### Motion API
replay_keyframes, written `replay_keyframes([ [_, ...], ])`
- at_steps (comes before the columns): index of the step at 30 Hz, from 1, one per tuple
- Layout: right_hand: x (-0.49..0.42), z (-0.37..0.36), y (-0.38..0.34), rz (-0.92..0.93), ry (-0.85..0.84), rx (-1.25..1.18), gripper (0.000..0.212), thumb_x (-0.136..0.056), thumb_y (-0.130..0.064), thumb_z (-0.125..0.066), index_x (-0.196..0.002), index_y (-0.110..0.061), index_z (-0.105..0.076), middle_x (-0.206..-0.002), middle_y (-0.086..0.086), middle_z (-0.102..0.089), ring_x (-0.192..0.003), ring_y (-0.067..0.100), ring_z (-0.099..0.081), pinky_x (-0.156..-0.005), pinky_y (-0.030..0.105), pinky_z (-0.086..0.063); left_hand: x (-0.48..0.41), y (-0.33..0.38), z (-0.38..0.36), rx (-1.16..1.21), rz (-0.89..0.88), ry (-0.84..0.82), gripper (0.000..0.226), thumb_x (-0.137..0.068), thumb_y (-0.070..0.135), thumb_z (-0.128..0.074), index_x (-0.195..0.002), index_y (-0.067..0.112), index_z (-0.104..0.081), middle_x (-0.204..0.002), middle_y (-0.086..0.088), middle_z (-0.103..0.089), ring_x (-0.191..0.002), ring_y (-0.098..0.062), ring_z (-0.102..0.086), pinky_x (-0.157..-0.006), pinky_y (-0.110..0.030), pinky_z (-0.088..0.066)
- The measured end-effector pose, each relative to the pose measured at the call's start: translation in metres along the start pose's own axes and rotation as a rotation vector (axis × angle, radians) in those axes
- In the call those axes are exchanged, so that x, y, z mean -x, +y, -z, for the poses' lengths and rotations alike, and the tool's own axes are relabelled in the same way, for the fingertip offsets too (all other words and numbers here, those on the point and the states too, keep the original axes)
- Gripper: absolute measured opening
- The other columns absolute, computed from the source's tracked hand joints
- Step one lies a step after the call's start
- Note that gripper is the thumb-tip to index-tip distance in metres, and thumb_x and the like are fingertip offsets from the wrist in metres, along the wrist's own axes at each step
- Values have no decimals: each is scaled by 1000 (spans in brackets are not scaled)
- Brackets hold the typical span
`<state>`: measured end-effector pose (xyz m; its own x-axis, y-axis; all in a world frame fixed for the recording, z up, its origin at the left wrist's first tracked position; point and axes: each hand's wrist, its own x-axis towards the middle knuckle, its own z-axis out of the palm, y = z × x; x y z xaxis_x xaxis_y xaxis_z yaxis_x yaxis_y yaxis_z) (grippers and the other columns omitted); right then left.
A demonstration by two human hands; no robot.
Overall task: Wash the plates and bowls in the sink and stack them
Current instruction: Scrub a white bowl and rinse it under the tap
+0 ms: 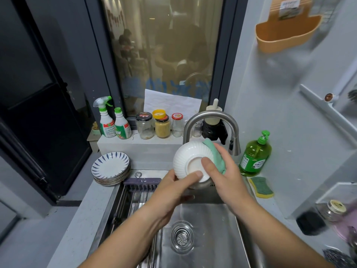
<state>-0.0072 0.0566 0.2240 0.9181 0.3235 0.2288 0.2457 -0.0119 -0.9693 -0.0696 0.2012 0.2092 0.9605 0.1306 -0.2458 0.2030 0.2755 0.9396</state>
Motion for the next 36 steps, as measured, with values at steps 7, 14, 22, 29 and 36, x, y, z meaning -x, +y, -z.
replay_keyframes([
  [7,-15,25,0,-79,-308,310,39,-85,-32,-78,-119,-40,-61,-114,-17,-69,-106,0,-64,-87,13,-47,-4,19,24,-226,140,-132,73,-64,22,-92,-128,21,-57,-116,-16,-73,-95,-28,-74,-90,-56,-60],
  [14,-32,31,-18,-129,-488,446,32,-84,-38,-77,-114,-32,-69,-106,-9,-74,-99,8,-68,-91,26,-54,-18,20,18,-177,161,-244,69,-67,11,-85,-132,21,-62,-108,-6,-73,-95,-25,-73,-91,-54,-58],
  [22,18,-18,27,47,131,172,43,-102,-37,-31,-142,-37,-46,-145,-6,-43,-132,-11,-39,-104,1,-25,-28,-3,6,348,190,-16,73,-69,10,-84,-135,10,-52,-119,-17,-70,-94,-36,-74,-87,-68,-56],
  [29,-6,-21,21,-29,203,54,37,-107,-28,-38,-136,-49,-48,-145,-10,-43,-124,-21,-40,-107,4,-28,-22,-10,-10,579,136,-18,58,-78,13,-73,-132,13,-52,-129,-22,-68,-106,-41,-71,-79,-55,-63],
  [36,19,-42,27,-44,161,53,49,-106,-23,-41,-146,-50,-32,-139,-26,-38,-123,-27,-33,-109,14,-29,-24,-7,-11,720,45,28,58,-85,14,-69,-138,2,-49,-122,-25,-71,-104,-39,-73,-78,-51,-64],
])
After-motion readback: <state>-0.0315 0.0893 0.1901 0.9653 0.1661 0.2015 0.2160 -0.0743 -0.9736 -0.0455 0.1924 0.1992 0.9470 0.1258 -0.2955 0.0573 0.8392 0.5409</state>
